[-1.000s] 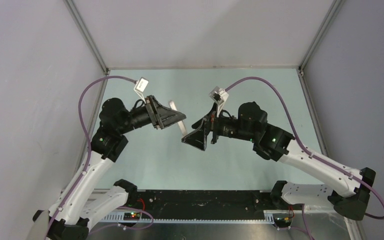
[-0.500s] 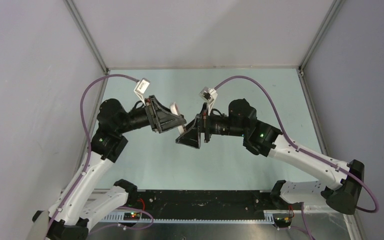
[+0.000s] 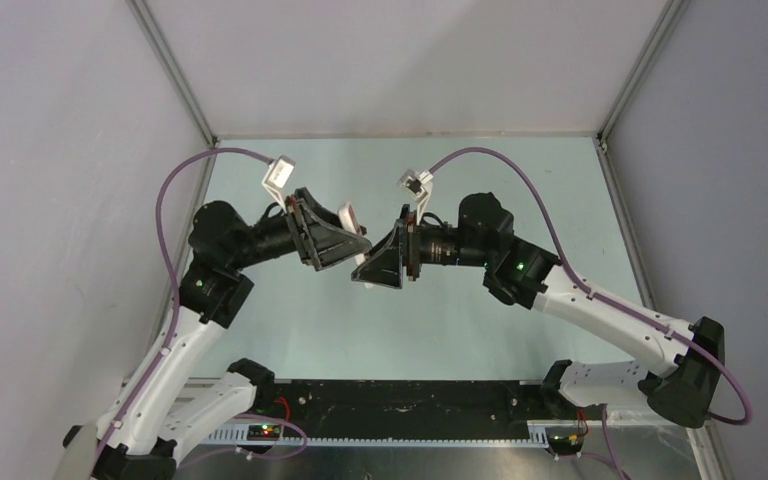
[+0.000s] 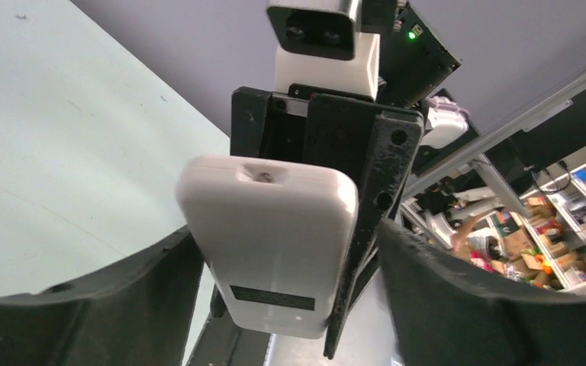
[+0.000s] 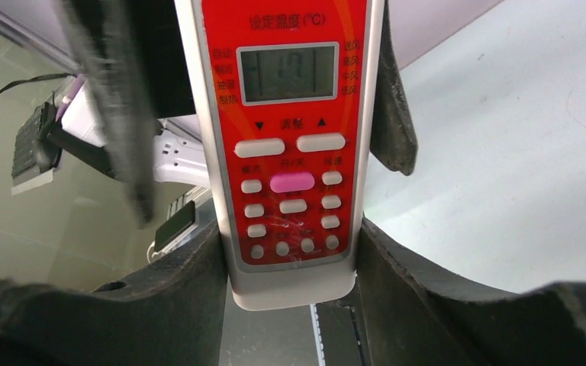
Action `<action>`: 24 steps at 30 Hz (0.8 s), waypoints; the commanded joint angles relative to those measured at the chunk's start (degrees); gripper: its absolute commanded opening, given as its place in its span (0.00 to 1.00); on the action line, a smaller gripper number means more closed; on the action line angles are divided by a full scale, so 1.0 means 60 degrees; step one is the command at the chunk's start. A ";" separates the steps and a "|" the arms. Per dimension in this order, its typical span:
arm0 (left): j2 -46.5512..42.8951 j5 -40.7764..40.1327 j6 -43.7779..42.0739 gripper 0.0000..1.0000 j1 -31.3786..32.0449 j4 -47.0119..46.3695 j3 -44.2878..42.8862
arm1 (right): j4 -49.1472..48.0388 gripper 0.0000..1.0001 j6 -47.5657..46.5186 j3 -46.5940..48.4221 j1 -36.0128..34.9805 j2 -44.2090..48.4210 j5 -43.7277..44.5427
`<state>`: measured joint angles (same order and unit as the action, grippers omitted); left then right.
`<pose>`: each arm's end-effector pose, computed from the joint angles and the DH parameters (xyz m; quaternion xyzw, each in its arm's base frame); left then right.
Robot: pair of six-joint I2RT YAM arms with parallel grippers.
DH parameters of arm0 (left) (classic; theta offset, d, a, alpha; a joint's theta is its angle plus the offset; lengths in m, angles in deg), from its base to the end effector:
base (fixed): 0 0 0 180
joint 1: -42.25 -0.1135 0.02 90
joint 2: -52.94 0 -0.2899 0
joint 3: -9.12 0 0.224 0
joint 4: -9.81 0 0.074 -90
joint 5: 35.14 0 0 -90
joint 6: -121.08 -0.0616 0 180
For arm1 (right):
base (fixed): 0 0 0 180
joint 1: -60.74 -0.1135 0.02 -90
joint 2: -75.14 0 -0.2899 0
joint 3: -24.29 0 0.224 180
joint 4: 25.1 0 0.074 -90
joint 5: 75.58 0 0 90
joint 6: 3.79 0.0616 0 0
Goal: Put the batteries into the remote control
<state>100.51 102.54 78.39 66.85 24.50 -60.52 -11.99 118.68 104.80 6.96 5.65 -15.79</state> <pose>0.1143 -0.1024 0.4265 0.1788 0.6518 -0.6194 0.3995 0.1318 0.2325 0.4232 -0.3063 0.6496 0.5950 0.3609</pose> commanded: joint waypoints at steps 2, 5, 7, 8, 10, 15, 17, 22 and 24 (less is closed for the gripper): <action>-0.0311 -0.1137 -0.0589 0.99 0.0039 0.0264 0.0093 | 0.0287 0.35 0.0243 0.0267 0.0210 0.0039 0.0616; -0.0308 -0.4045 -0.2070 1.00 0.0032 0.2343 -0.0032 | 0.1765 0.35 -0.0071 0.0263 0.0255 0.0105 0.1407; -0.0355 -0.6214 -0.2597 1.00 0.0020 0.3556 0.0094 | 0.2702 0.35 -0.0277 0.0166 0.0279 0.0148 0.2281; -0.0377 -0.6912 -0.2692 1.00 0.0018 0.4125 0.0224 | 0.2995 0.34 -0.0288 0.0096 0.0300 0.0187 0.2963; -0.0408 -0.8614 -0.2748 1.00 -0.0002 0.4852 0.0384 | 0.3788 0.33 -0.0259 -0.0168 0.0349 0.0236 0.4158; -0.0155 -0.9697 -0.2639 1.00 -0.0038 0.5723 0.0446 | 0.5194 0.33 0.0092 -0.0776 0.0699 -0.0291 0.6742; -0.0092 -0.9511 -0.2534 1.00 -0.0042 0.5743 0.0452 | 0.5378 0.32 0.0215 -0.0856 0.0771 -0.0769 0.7544; 0.0048 -0.9244 -0.2458 1.00 -0.0041 0.5736 0.0387 | 0.5710 0.30 0.0888 -0.0925 0.1256 -0.1836 0.8584; 0.0078 -0.9213 -0.2453 1.00 -0.0031 0.5745 0.0366 | 0.5662 0.30 0.0886 -0.0926 0.1375 -0.2174 0.8682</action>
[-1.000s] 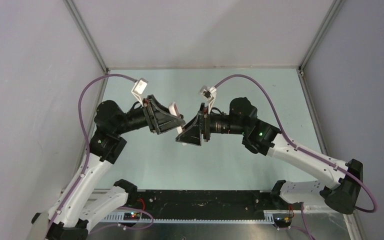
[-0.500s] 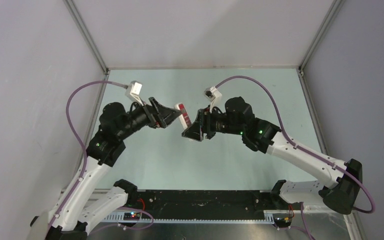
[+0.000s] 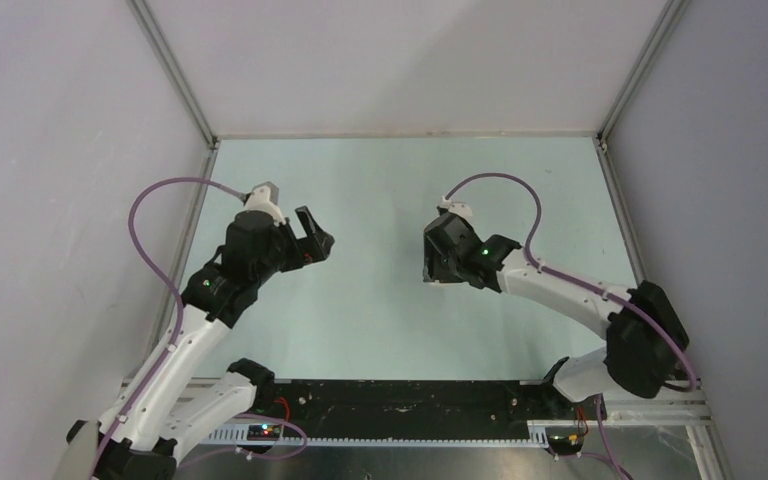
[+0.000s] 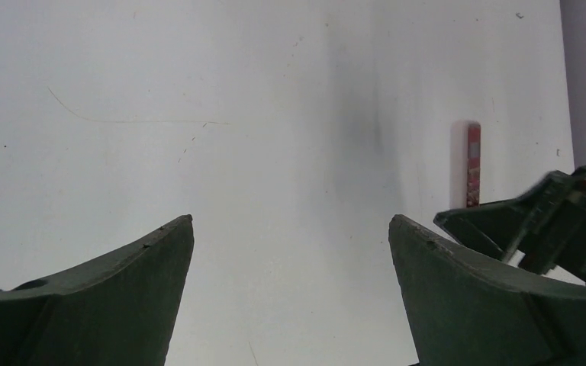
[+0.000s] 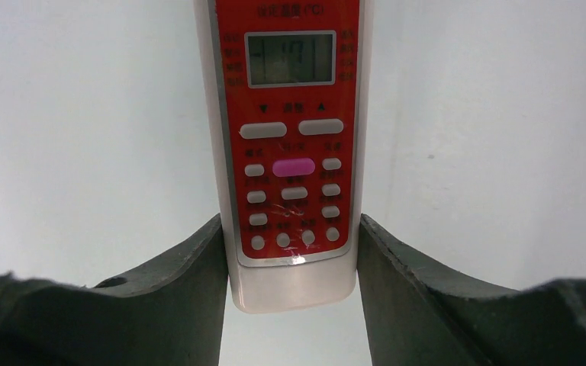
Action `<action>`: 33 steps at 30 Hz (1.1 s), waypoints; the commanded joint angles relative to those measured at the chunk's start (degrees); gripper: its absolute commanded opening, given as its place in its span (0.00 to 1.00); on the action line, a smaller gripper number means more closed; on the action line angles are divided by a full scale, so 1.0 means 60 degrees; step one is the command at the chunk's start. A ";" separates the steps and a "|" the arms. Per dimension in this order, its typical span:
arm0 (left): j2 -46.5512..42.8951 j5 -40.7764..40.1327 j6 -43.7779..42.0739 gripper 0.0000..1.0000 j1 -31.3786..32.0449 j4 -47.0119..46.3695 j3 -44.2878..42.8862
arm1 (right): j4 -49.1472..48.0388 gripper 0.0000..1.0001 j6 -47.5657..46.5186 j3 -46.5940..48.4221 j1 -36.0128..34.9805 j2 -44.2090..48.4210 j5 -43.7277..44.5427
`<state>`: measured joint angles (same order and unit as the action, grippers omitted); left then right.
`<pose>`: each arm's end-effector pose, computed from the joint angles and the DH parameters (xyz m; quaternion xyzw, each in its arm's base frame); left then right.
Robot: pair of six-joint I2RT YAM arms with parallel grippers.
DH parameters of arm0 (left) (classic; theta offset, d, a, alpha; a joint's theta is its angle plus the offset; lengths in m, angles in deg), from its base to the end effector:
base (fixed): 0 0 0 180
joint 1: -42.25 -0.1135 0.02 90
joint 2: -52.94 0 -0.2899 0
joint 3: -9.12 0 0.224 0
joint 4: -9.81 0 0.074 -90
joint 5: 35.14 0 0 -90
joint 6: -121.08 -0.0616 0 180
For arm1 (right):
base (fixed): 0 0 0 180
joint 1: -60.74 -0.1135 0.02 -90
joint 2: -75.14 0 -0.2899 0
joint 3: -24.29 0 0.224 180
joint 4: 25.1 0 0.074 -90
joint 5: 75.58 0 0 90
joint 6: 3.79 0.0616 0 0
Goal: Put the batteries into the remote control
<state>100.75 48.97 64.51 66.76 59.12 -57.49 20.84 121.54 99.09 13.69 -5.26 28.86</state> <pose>0.1427 -0.0581 0.3318 -0.0928 0.8625 -0.2010 0.4551 0.2005 0.1928 0.2728 -0.0545 0.9360 0.1259 0.3240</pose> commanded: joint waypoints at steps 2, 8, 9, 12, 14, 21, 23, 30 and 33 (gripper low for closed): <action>0.0115 -0.0231 -0.0077 1.00 -0.0021 -0.0033 -0.0163 | 0.0102 0.31 0.0384 0.0018 0.0424 -0.0723 0.1153; 0.0609 0.0665 -0.0136 1.00 -0.0028 -0.0037 -0.0377 | -0.0175 0.31 0.0381 0.0012 0.0799 -0.2117 0.0696; 0.0634 0.0662 -0.0136 1.00 -0.0028 -0.0028 -0.0379 | -0.0197 0.32 0.0403 0.0018 0.0807 -0.2210 0.0666; 0.0698 0.0639 -0.0111 1.00 -0.0023 0.0005 -0.0375 | -0.0269 0.36 0.0529 0.0022 0.0835 -0.2533 0.0663; 0.0715 0.0697 -0.0163 1.00 -0.0027 0.0009 -0.0378 | -0.0270 0.43 0.0579 0.0025 0.0837 -0.2617 0.0689; 0.0558 0.0624 -0.0246 1.00 -0.0028 0.0049 -0.0346 | -0.0296 0.62 0.0642 0.0015 0.0830 -0.2647 0.0636; 0.0467 0.0609 -0.0259 1.00 -0.0028 0.0086 -0.0330 | -0.0294 0.63 0.0642 0.0024 0.0845 -0.2677 0.0556; 0.0142 0.0439 -0.0353 1.00 -0.0020 0.0265 -0.0407 | -0.0254 0.67 0.0658 0.0024 0.0890 -0.2865 0.0322; 0.0010 0.0426 -0.0370 1.00 -0.0019 0.0413 -0.0446 | -0.0224 0.72 0.0672 0.0019 0.0885 -0.2755 0.0219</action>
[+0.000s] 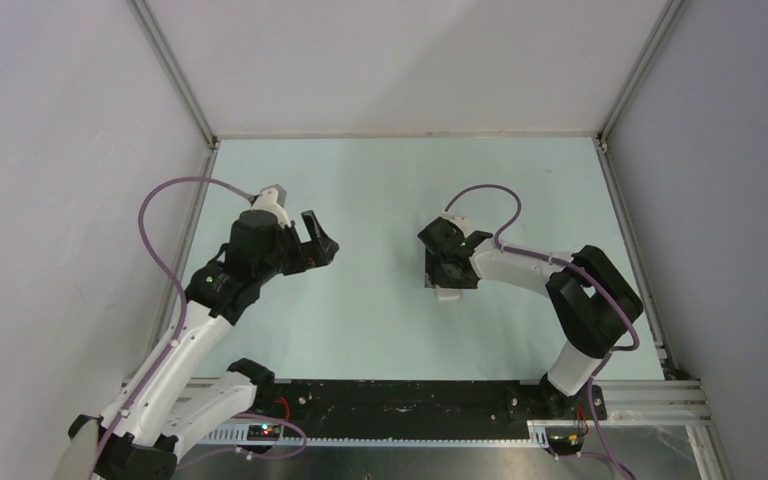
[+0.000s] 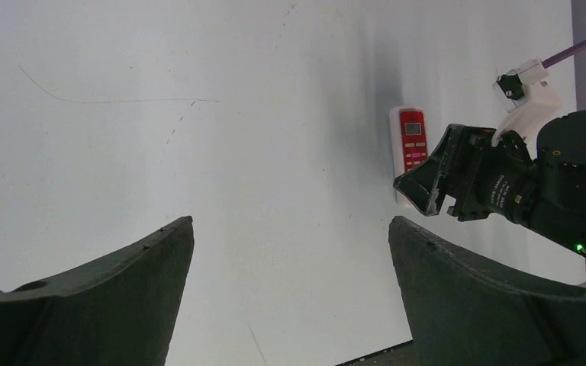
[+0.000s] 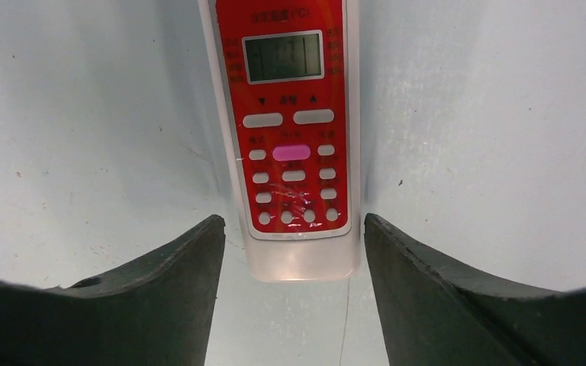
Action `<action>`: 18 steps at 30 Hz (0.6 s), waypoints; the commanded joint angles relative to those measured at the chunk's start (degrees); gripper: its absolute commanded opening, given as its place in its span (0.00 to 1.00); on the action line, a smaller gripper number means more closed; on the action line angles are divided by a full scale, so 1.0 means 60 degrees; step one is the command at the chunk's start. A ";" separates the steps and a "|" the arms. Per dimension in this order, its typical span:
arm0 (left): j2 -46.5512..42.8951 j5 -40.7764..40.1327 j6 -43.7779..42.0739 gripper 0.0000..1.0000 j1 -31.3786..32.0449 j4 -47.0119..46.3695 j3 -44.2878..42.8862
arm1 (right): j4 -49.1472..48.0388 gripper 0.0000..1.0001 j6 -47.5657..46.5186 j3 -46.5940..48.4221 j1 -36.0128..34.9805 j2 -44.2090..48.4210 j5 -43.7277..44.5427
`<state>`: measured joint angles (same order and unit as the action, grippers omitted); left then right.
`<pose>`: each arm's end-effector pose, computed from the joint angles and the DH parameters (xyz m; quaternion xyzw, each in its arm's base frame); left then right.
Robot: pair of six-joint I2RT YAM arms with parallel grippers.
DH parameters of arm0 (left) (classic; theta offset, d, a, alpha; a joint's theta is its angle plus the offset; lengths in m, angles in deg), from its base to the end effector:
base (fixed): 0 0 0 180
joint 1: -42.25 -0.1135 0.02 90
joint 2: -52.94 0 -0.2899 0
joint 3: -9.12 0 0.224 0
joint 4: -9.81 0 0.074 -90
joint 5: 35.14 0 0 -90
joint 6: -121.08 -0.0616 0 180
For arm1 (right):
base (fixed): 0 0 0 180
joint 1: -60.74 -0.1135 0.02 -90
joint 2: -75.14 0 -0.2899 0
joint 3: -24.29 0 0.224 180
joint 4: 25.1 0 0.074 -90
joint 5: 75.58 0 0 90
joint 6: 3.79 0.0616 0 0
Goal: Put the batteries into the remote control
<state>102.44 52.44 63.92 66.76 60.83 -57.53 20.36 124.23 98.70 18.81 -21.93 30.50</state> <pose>0.1451 -0.0633 0.3245 -0.0740 0.8792 -0.2094 0.4216 0.2435 0.1958 0.1913 -0.0066 0.9725 0.0155 0.2322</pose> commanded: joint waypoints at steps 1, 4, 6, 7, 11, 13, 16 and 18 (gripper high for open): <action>-0.0322 -0.0169 -0.0269 1.00 -0.0015 0.0169 -0.0463 | -0.0108 0.74 0.0225 0.0089 0.0006 0.0082 -0.0089; -0.0427 -0.0174 -0.0330 1.00 -0.0017 0.0457 -0.0579 | 0.0155 0.78 0.0384 0.0077 -0.0070 0.0714 0.0007; -0.0590 -0.0230 -0.0443 1.00 -0.0025 0.0626 -0.0715 | 0.0364 0.80 0.0599 -0.0043 -0.0236 0.1381 0.0429; -0.0772 -0.0280 -0.0499 1.00 -0.0034 0.0667 -0.0795 | 0.0484 0.80 0.0803 -0.0199 -0.0278 0.1955 0.0560; -0.1591 -0.0761 -0.0726 1.00 -0.0024 0.0755 -0.0806 | 0.1332 0.81 0.1439 -0.0584 -0.0509 0.3849 0.1677; -0.2043 -0.1129 -0.0819 1.00 -0.0016 0.0757 -0.0751 | 0.1999 0.84 0.1762 -0.0673 -0.0581 0.4884 0.2274; -0.2566 -0.1701 -0.0920 0.99 -0.0027 0.0752 -0.0622 | 0.2888 0.98 0.2171 -0.0725 -0.1000 0.6382 0.3661; -0.2888 -0.1937 -0.0986 1.00 -0.0026 0.0758 -0.0549 | 0.4128 0.99 0.2730 -0.0729 -0.1286 0.7523 0.4667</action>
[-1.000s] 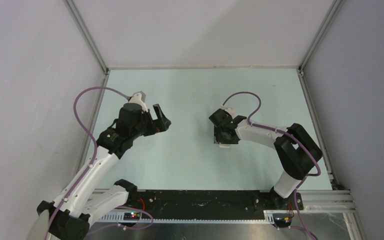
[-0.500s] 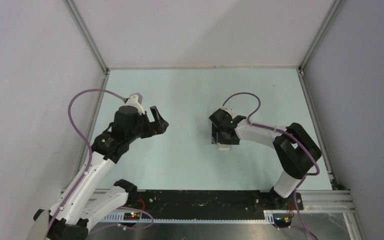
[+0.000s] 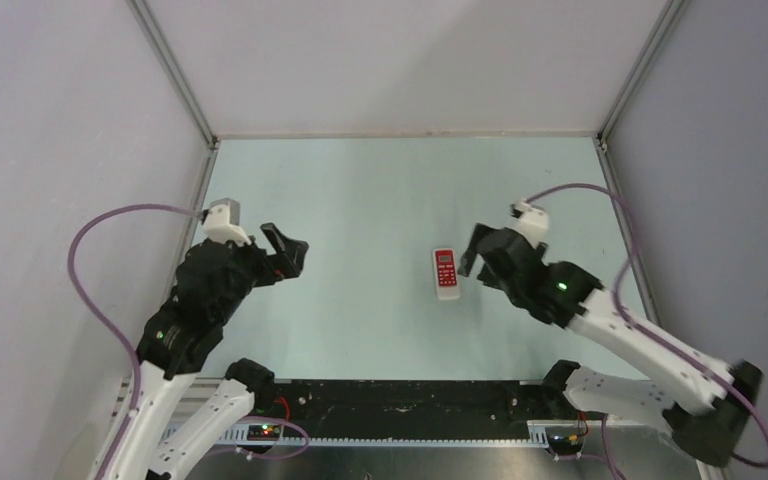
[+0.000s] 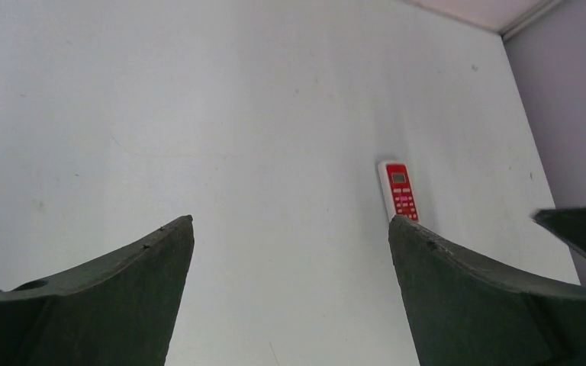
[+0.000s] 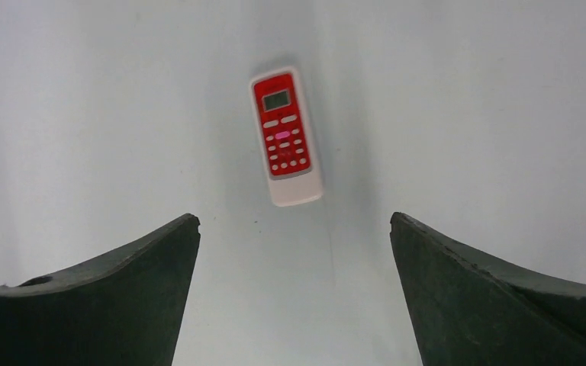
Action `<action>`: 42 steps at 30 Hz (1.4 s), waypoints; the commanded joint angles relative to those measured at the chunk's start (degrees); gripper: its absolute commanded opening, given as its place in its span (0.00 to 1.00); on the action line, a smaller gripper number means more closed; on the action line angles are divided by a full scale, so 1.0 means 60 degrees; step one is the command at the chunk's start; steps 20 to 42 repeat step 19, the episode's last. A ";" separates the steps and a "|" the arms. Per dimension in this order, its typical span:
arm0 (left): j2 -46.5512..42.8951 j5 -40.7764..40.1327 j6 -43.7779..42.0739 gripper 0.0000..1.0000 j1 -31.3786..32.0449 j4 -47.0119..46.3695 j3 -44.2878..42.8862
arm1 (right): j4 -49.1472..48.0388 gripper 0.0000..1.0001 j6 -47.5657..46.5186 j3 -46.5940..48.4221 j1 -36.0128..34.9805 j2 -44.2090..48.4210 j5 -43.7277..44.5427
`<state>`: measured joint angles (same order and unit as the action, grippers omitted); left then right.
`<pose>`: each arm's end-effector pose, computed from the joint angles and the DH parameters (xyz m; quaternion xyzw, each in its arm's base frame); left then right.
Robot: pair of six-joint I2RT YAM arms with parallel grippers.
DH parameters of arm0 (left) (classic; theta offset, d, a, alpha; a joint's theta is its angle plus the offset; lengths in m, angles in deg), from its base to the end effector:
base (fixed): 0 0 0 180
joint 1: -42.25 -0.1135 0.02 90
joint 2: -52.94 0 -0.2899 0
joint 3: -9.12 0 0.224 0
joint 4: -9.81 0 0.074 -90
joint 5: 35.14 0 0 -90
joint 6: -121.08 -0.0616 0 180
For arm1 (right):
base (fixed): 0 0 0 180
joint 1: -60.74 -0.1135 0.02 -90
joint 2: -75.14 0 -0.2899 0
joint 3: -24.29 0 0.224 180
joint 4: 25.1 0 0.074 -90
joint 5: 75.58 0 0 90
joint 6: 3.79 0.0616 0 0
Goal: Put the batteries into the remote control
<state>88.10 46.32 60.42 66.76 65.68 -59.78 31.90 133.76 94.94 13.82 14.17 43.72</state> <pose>0.0895 -0.0308 0.3540 -0.0764 0.8249 -0.1970 0.5243 0.1495 0.1158 0.3108 0.0970 0.9006 0.0985 0.4120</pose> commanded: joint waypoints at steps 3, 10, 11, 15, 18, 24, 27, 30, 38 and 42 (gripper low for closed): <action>-0.0943 -0.1211 -0.0507 1.00 -0.0027 -0.0063 -0.0073 | 0.3879 1.00 0.3088 -0.0104 -0.0764 0.3273 0.3797; -0.1643 -0.2003 -0.0771 1.00 -0.0027 -0.0073 0.0087 | 0.5498 0.99 0.4300 -0.0118 -0.0833 0.6245 0.5226; -0.1664 -0.2085 -0.0780 1.00 -0.0020 -0.0073 0.0088 | 0.5482 0.99 0.4296 -0.0110 -0.0807 0.6445 0.5364; -0.1747 -0.2192 -0.0885 1.00 -0.0028 -0.0074 0.0103 | 0.5115 1.00 0.3926 -0.0109 -0.0707 0.7360 0.5662; -0.1640 -0.2343 -0.0897 1.00 -0.0022 -0.0076 0.0089 | 0.4938 0.99 0.3613 -0.0105 -0.0661 0.7605 0.5738; -0.1640 -0.2357 -0.0900 1.00 -0.0018 -0.0074 0.0101 | 0.4927 0.99 0.3608 -0.0104 -0.0654 0.7611 0.5748; -0.1640 -0.2357 -0.0900 1.00 -0.0018 -0.0074 0.0101 | 0.4927 0.99 0.3608 -0.0104 -0.0654 0.7611 0.5748; -0.1640 -0.2357 -0.0900 1.00 -0.0018 -0.0074 0.0101 | 0.4927 0.99 0.3608 -0.0104 -0.0654 0.7611 0.5748; -0.1640 -0.2357 -0.0900 1.00 -0.0018 -0.0074 0.0101 | 0.4927 0.99 0.3608 -0.0104 -0.0654 0.7611 0.5748; -0.1640 -0.2357 -0.0900 1.00 -0.0018 -0.0074 0.0101 | 0.4927 0.99 0.3608 -0.0104 -0.0654 0.7611 0.5748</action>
